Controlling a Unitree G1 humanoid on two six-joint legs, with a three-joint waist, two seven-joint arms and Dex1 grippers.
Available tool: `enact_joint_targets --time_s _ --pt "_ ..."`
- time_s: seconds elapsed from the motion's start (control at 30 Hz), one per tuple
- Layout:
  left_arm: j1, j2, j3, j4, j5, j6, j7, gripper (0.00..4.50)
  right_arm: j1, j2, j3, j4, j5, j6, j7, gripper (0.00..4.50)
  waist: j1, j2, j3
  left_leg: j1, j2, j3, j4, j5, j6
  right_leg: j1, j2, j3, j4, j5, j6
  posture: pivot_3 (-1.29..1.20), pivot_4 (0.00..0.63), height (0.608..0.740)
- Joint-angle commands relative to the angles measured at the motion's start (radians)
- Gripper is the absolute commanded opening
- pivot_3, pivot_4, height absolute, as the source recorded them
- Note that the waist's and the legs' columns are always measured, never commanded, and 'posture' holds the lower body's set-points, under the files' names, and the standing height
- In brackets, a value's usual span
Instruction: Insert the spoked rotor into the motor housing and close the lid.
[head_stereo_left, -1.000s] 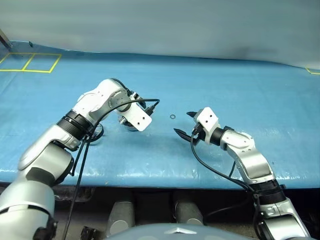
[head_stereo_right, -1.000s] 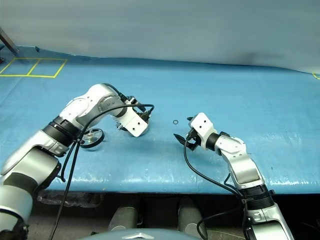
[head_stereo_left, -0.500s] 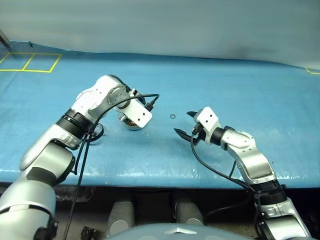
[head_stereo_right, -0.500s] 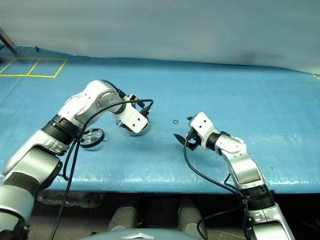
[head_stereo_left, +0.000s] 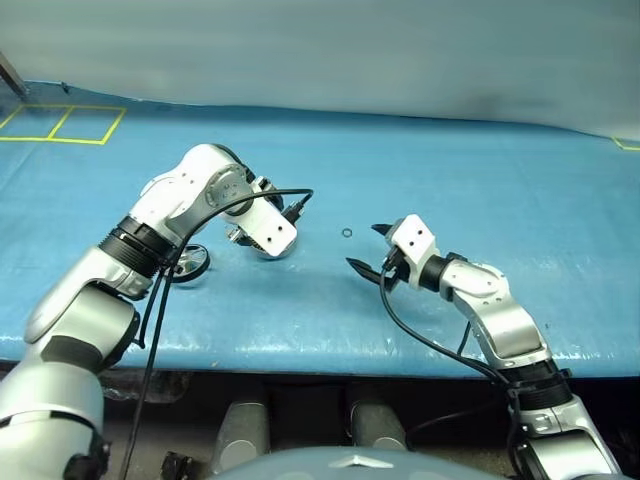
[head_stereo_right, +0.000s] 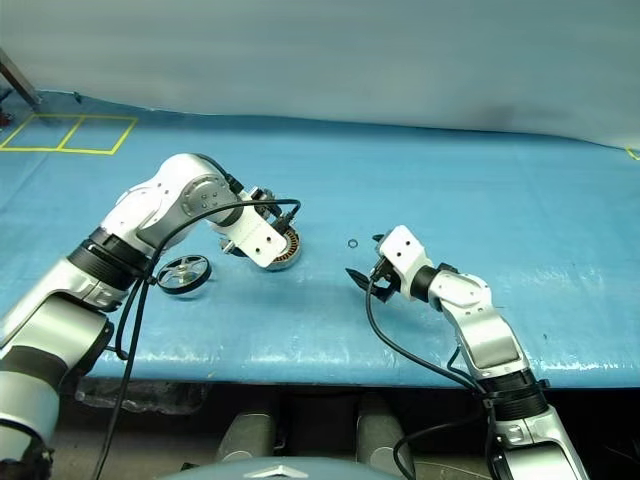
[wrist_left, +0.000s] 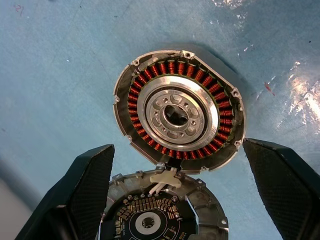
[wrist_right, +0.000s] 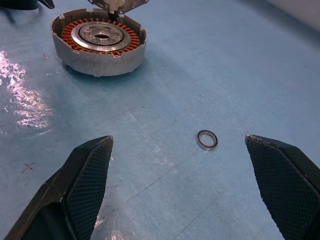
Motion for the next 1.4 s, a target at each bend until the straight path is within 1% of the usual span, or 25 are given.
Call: enact_joint_targets --time_s 0.03,0.37,0.7,0.87,1.03,1.4 --pt "-0.009 0.021 0.031 -0.041 -0.010 0.002 -0.024 4.50 -0.005 -0.006 -0.015 -0.033 0.007 -0.006 0.005 4.47 0.000 0.000 0.000 0.000 0.000 0.000 0.000 0.000 0.000 0.000 0.000 0.000 0.000 0.000 0.000 0.00 0.150 0.740" --pt "-0.009 0.088 0.023 -0.063 0.015 -0.017 -0.088 4.50 -0.013 -0.007 -0.008 -0.026 0.004 -0.002 0.010 4.47 -0.001 0.000 0.000 0.000 0.000 0.000 0.001 0.000 0.000 0.000 0.000 0.000 0.001 0.000 0.000 0.00 0.150 0.740" --pt "0.006 0.031 0.006 -0.029 0.051 -0.003 -0.050 4.50 -0.010 -0.019 -0.006 -0.041 0.003 0.014 0.028 4.47 0.002 0.000 0.000 -0.001 0.000 0.000 0.003 0.000 0.000 0.000 0.000 0.000 0.001 0.000 0.000 0.00 0.150 0.740" --pt "0.015 0.010 0.020 -0.006 0.071 0.039 -0.001 4.50 -0.003 -0.034 -0.001 -0.056 0.005 0.032 0.037 4.47 0.002 0.000 0.000 0.000 0.000 0.000 0.003 0.000 0.000 0.000 0.000 0.000 0.001 0.000 0.000 0.00 0.150 0.740" --pt "0.034 0.016 0.017 0.005 0.078 0.066 0.023 4.50 -0.002 -0.044 0.002 -0.066 0.003 0.048 0.048 4.47 0.000 0.000 0.000 0.000 0.000 0.000 0.003 0.000 0.000 0.000 0.001 0.000 0.002 0.000 0.001 0.00 0.150 0.740" --pt "0.057 0.019 0.012 -0.003 0.075 0.083 0.006 4.50 0.001 -0.045 0.009 -0.078 -0.003 0.063 0.054 4.47 0.003 0.000 0.000 -0.001 0.000 0.000 0.004 0.000 0.000 0.000 0.000 0.000 0.002 0.000 0.001 0.00 0.150 0.740"
